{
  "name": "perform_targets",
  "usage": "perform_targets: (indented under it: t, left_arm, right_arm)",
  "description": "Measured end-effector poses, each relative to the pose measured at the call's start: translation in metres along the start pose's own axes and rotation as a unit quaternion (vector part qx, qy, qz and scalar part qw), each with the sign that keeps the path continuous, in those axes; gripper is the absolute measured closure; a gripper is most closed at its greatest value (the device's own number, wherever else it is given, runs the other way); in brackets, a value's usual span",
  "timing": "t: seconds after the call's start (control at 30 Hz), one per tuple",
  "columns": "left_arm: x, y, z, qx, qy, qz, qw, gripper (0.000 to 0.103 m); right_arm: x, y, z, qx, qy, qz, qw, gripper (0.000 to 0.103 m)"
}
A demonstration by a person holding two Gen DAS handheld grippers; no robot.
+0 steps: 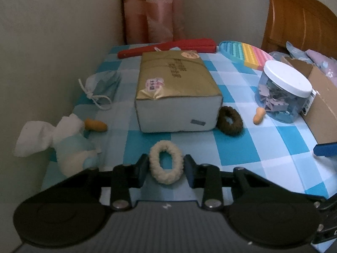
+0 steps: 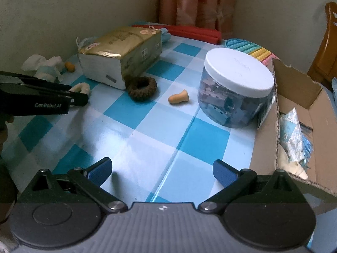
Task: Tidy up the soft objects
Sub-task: 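Grasp the brown hair tie with the right tool while the left tool holds the ring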
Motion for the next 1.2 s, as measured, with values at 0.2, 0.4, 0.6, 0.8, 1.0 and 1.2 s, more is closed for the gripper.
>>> perform_targets:
  t: [0.2, 0.4, 0.6, 0.8, 1.0, 1.2]
  left_arm:
    - [-0.003, 0.002, -0.004, -0.007, 0.001, 0.0, 1.0, 0.068]
    - [-0.006, 0.003, -0.008, -0.01, 0.003, 0.0, 0.9999, 0.068]
    - [-0.004, 0.002, -0.01, -0.013, 0.004, -0.004, 0.9999, 0.068]
    - [-0.002, 0.001, -0.01, -0.017, 0.0, -0.01, 0.9998, 0.068]
    - [-0.001, 0.001, -0.011, -0.019, -0.001, -0.009, 0.9998, 0.068]
    - [-0.001, 0.002, -0.014, -0.026, -0.004, -0.01, 0.9996, 0.068]
  right_arm:
    - [0.005, 0.014, -0.004, -0.017, 0.009, 0.01, 1.0, 0.0]
    - [0.012, 0.034, -0.009, -0.033, 0.019, 0.028, 0.999, 0.002]
    - [0.024, 0.053, -0.011, -0.057, 0.019, 0.042, 0.997, 0.011]
    - [0.042, 0.069, -0.014, -0.079, 0.021, 0.046, 0.996, 0.018]
    - [0.055, 0.081, -0.019, -0.103, 0.022, 0.051, 0.993, 0.025]
    - [0.062, 0.087, -0.02, -0.116, 0.031, 0.054, 0.991, 0.034]
Point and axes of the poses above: each gripper's, at about its wrist camera, not at the fingertips, and x roughly the way its jaws point, z to its right, y to its top, the point moved 5 cm from there along x, roughly the way its jaws point, and after that the axes turned 10 degrees about -x, right-handed, at the moved point
